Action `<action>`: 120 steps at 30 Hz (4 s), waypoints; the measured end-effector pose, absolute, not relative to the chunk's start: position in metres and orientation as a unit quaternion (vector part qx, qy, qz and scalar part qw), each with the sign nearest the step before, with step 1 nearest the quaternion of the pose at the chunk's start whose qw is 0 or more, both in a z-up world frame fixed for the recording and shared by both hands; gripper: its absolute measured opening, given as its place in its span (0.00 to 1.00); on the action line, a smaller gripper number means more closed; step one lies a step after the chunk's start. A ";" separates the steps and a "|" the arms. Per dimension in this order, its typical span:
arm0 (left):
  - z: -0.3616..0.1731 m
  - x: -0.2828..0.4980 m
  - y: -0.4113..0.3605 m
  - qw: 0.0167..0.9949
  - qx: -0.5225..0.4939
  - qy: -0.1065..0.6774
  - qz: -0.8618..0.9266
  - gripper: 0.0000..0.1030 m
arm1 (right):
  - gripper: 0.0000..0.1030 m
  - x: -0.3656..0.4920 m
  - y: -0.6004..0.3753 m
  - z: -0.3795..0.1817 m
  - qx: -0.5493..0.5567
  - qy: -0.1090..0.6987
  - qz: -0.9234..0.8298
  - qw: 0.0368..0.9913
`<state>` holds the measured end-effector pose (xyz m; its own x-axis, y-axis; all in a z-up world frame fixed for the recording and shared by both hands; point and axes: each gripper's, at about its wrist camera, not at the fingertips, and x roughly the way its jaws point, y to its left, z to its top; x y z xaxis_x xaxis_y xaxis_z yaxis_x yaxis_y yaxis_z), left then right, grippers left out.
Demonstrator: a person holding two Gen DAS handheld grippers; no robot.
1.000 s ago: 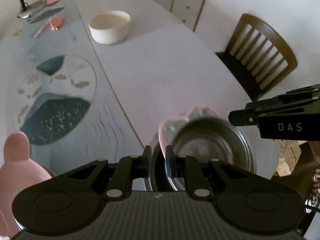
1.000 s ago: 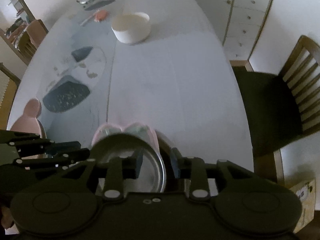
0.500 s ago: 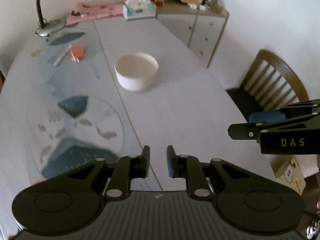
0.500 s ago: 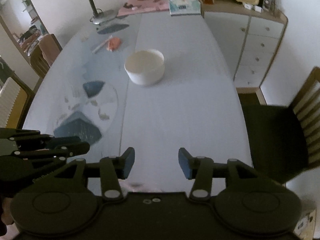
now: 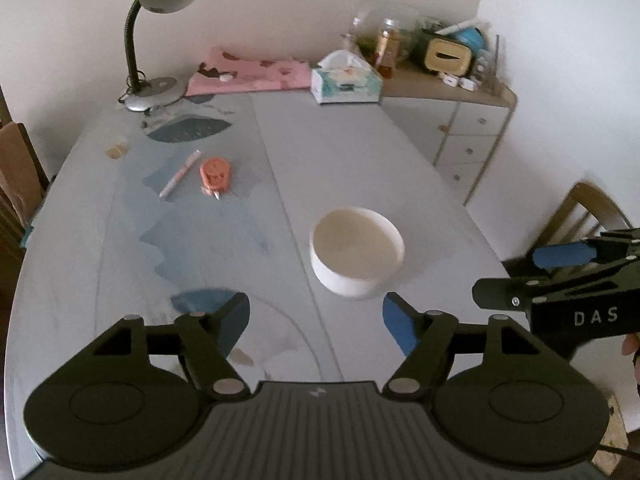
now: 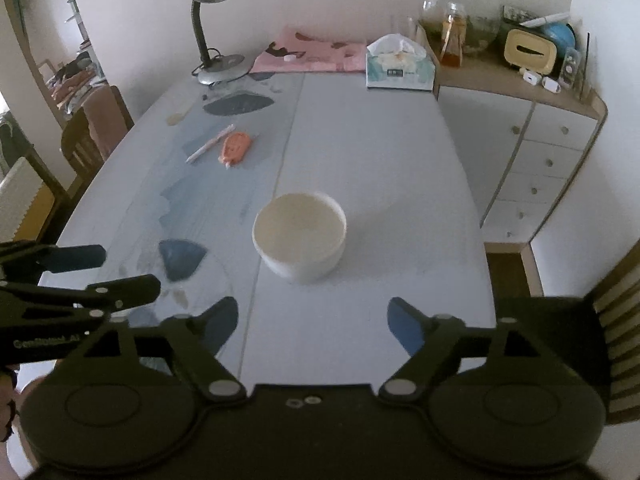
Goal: Organize plates and bowls
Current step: 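Move both tools to the small white bowl and straddle its rim, then close both tools on the white bowl rim and lift it, then carry the white bowl with both tools and lower it into the pot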
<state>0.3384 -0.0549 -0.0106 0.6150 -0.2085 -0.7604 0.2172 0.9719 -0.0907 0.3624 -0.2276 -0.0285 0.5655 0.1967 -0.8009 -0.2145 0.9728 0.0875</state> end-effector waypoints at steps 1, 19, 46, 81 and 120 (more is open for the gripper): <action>-0.013 0.344 -0.053 0.898 0.005 0.423 -0.118 0.71 | 0.85 0.367 -0.227 -0.030 -0.009 0.452 0.116 0.884; -0.093 0.461 -0.072 0.863 -0.012 0.497 -0.090 0.71 | 0.76 0.483 -0.230 -0.107 0.025 0.513 0.065 0.856; -0.131 0.491 -0.099 0.840 -0.006 0.534 -0.095 0.04 | 0.08 0.510 -0.223 -0.144 0.031 0.546 0.068 0.835; -0.015 0.295 -0.099 0.837 0.049 0.517 -0.171 0.04 | 0.08 0.316 -0.224 -0.036 0.031 0.530 0.057 0.846; -0.081 0.131 -0.139 0.808 0.132 0.523 -0.235 0.05 | 0.09 0.142 -0.259 -0.094 0.057 0.565 0.021 0.823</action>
